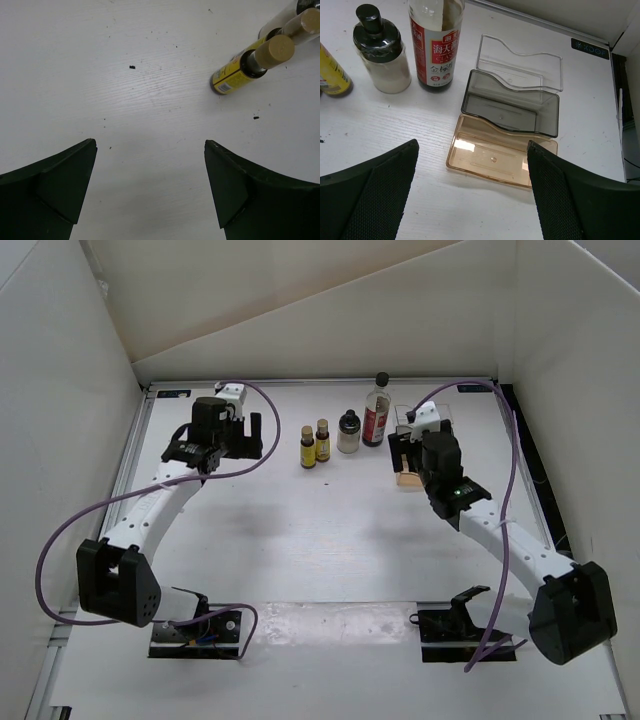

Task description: Organize the condiment bottles

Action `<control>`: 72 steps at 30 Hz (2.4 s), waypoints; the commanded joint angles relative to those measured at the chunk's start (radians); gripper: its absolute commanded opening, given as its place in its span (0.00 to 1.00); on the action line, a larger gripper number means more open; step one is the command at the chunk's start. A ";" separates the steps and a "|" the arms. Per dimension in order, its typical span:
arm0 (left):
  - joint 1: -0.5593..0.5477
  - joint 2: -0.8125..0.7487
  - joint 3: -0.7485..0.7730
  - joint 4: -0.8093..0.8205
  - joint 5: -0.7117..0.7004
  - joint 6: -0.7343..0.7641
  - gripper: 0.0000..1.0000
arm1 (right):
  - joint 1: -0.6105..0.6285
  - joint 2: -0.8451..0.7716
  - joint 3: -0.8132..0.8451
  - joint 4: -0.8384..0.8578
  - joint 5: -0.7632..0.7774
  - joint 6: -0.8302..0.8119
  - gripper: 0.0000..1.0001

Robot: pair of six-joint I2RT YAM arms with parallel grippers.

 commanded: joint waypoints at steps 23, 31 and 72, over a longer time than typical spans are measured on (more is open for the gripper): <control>0.010 0.003 -0.042 0.177 -0.061 0.085 1.00 | -0.154 0.301 0.211 0.299 -0.491 0.008 0.90; 0.008 0.032 -0.030 0.188 -0.075 0.125 1.00 | -0.248 0.370 0.237 0.477 -0.723 0.118 0.90; 0.048 0.230 0.072 0.224 -0.042 0.119 1.00 | -0.254 0.795 0.619 0.529 -0.904 0.154 0.67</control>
